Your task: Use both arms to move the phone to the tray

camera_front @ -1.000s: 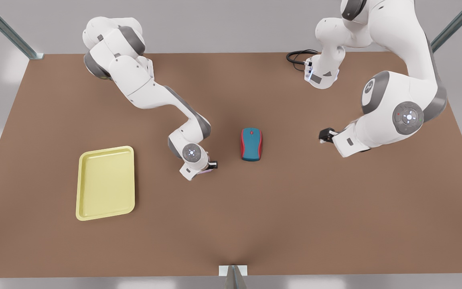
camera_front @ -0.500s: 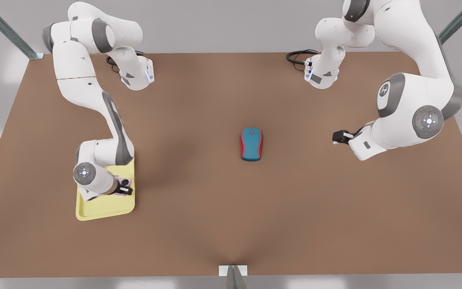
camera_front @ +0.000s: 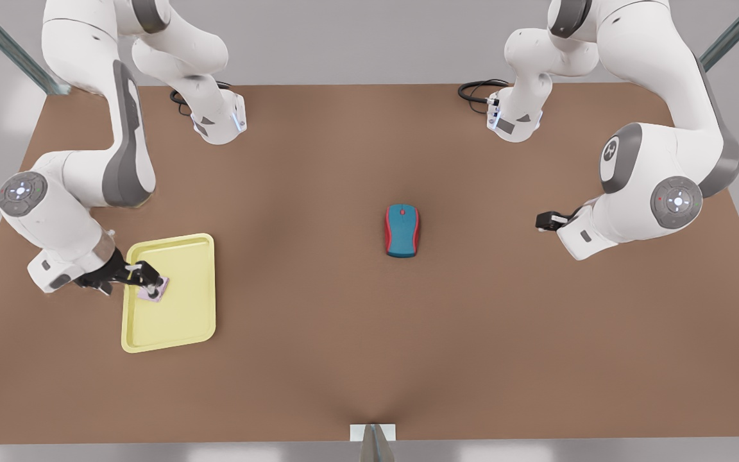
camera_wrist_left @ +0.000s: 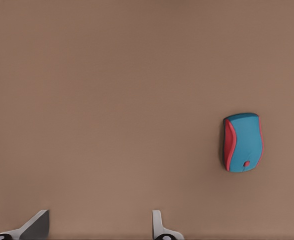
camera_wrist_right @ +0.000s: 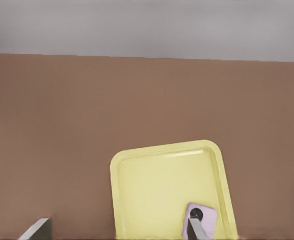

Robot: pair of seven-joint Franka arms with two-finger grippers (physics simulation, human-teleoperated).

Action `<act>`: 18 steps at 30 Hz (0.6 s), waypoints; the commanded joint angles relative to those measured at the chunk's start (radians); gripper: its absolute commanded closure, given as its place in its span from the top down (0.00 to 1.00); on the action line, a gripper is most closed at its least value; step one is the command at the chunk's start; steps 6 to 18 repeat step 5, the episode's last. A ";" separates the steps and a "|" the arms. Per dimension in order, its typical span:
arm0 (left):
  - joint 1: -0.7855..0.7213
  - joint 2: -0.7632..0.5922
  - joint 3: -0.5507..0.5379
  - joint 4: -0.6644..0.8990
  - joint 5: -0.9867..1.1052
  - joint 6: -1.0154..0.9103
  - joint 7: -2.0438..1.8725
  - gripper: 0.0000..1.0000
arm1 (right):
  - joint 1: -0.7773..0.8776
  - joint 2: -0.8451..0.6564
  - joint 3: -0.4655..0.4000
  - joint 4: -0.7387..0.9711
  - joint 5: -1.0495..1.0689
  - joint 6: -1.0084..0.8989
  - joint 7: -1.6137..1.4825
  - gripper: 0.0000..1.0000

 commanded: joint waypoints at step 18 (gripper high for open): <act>0.000 -0.004 0.000 0.001 0.003 -0.031 0.001 1.00 | -0.034 0.065 0.048 0.182 -0.027 -0.517 0.016 1.00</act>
